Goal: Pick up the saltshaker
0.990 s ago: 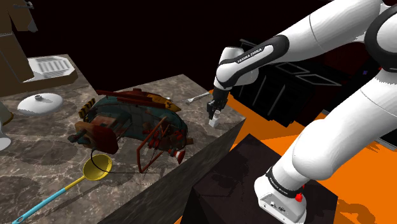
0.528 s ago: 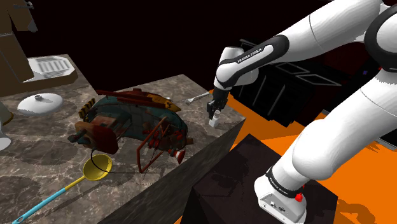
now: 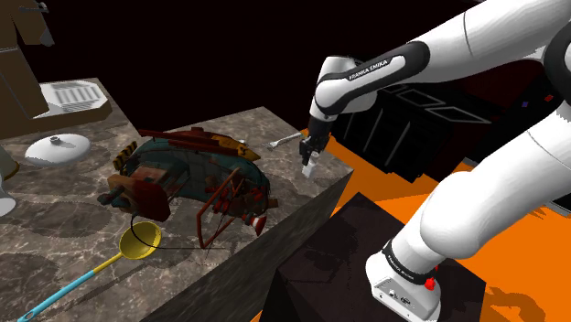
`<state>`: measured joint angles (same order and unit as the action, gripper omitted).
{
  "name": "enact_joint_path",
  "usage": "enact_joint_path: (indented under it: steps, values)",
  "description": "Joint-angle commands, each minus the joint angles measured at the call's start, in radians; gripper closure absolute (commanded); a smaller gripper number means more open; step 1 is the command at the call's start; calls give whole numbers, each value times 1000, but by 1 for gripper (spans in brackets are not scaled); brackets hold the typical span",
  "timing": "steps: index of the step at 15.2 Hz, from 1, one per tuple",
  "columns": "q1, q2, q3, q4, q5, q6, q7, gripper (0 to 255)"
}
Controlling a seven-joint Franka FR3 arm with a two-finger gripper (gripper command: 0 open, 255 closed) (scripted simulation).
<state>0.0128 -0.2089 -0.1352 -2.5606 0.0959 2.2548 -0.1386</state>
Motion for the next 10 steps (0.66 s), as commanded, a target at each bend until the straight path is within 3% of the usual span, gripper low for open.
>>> enact_joint_path:
  steps: [1,10]
  values:
    - [-2,-19,1,13,-6,-32,6,255]
    - [-6,-80,5,61,-20,-140,24,255]
